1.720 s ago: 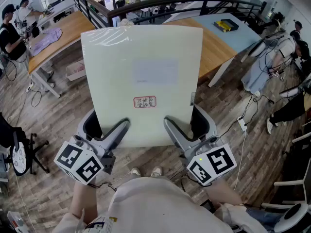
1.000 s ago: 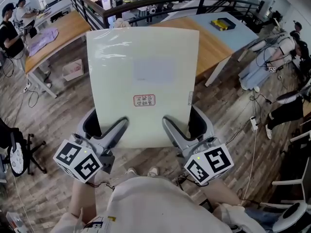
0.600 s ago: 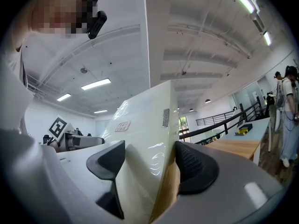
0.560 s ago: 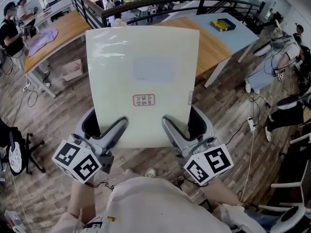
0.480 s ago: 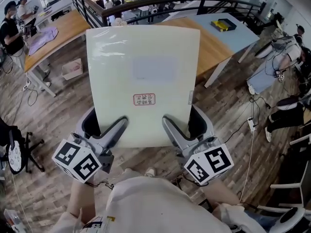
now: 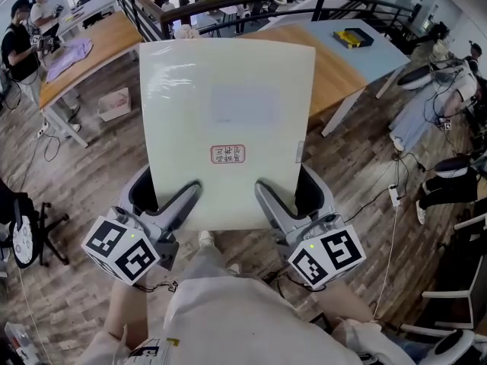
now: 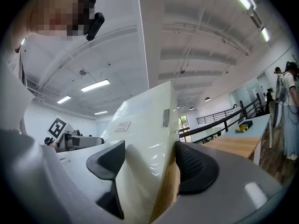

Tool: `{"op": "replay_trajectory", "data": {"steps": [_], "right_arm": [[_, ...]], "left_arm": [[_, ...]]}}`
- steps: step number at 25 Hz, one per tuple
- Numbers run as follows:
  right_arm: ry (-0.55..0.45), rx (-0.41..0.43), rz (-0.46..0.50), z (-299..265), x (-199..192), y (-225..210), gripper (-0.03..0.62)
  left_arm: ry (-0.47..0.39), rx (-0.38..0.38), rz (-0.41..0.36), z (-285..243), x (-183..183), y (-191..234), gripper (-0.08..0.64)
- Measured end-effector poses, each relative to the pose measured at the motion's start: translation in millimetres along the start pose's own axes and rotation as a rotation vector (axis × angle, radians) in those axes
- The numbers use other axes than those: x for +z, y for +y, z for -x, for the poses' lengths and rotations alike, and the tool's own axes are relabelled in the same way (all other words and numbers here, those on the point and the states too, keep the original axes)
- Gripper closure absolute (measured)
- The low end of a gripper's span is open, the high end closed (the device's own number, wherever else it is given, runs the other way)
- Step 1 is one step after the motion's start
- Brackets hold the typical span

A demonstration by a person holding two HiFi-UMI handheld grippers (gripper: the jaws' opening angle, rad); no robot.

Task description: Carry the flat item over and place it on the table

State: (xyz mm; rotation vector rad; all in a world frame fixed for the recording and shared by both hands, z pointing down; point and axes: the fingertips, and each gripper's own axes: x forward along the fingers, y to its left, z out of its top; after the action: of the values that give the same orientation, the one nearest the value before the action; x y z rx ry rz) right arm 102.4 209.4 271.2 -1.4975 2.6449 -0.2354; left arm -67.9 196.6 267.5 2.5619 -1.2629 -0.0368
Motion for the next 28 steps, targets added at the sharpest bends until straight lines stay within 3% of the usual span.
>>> {"op": "replay_trajectory", "data": {"steps": [14, 28], "right_arm": [[0.013, -0.022, -0.007, -23.1, -10.0, -22.1, 0.253], [0.047, -0.014, -0.008, -120.2, -14.3, -54.1, 0.255]], "left_arm": [[0.018, -0.012, 0.001, -30.4, -5.6, 18.2, 0.159], [0.026, 0.003, 0.041, -92.2, 9.0, 95.7, 0.158]]}}
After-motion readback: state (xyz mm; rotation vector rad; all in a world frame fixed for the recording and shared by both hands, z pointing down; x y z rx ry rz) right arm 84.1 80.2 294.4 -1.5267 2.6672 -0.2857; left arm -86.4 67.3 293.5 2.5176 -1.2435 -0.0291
